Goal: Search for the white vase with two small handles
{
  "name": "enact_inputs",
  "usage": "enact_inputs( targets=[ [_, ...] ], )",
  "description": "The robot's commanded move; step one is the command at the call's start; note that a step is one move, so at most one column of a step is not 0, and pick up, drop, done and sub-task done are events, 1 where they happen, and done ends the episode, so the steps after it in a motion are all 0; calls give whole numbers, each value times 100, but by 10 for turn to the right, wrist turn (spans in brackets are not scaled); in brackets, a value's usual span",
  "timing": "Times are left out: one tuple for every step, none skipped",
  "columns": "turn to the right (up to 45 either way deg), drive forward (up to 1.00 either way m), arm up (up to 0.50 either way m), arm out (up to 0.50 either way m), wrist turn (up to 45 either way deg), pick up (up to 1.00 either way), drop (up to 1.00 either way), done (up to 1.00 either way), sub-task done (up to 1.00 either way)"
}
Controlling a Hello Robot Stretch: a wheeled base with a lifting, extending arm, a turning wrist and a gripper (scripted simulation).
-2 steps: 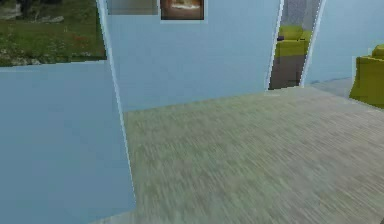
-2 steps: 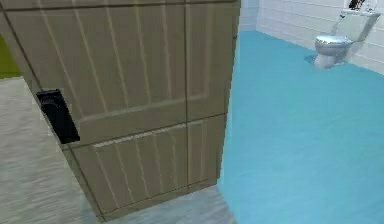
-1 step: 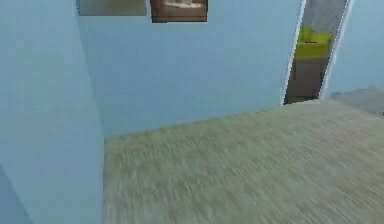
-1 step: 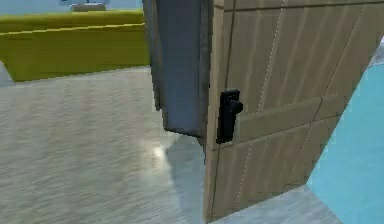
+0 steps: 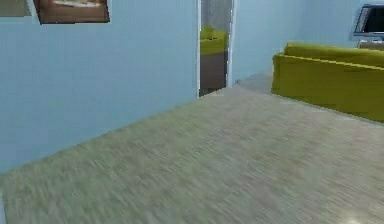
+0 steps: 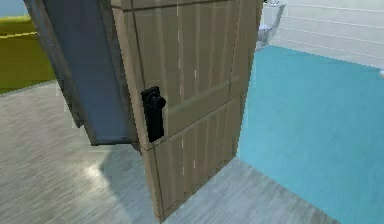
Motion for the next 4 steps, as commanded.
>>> enact_inputs(
  targets=[
    [0,40,0,0,0,0,0,0,0],
    [120,0,0,0,0,0,0,0,0],
    [0,100,0,0,0,0,0,0,0],
    [30,0,0,0,0,0,0,0,0]
  ],
)
